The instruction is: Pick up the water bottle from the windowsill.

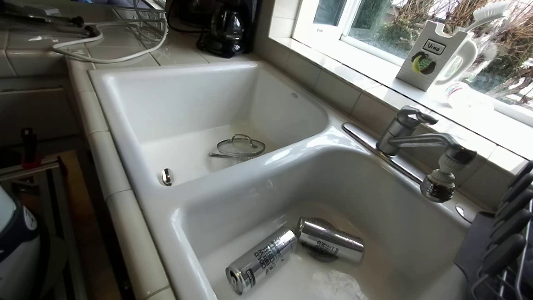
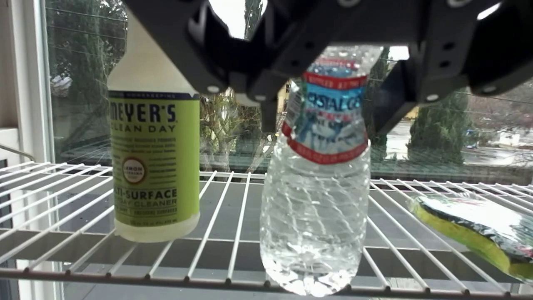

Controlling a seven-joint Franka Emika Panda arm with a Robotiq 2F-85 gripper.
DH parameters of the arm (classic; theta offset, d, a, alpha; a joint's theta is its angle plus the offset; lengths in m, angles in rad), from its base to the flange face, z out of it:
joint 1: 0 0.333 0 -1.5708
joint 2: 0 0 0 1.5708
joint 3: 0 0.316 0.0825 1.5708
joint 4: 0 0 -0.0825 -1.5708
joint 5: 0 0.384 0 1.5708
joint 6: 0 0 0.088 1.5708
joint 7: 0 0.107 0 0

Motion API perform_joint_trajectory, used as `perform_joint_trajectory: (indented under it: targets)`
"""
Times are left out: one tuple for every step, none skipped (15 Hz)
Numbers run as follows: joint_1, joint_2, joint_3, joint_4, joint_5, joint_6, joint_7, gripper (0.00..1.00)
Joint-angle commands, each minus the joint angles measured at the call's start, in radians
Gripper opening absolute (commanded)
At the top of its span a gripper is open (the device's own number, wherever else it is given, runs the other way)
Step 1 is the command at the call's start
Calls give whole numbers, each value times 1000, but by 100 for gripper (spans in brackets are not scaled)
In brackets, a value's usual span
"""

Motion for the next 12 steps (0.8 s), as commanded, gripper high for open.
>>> perform_joint_trajectory:
  targets:
    - [2,26,4,13,-9,43,22,94]
    - [2,31,6,14,-6,56,23,99]
    - [1,37,7,16,-4,71,26,100]
    - [0,43,9,17,-1,91,31,100]
    - [-1,49,11,19,3,114,36,100]
    - [-1,54,11,20,3,138,44,100]
    - [-1,59,13,20,6,160,53,100]
    - [-2,63,13,19,7,181,60,100]
    - [-3,70,16,20,11,207,67,100]
    - [-3,79,14,21,10,237,77,99]
    - [-4,84,14,20,11,259,84,100]
    - [-5,95,14,22,12,292,92,100]
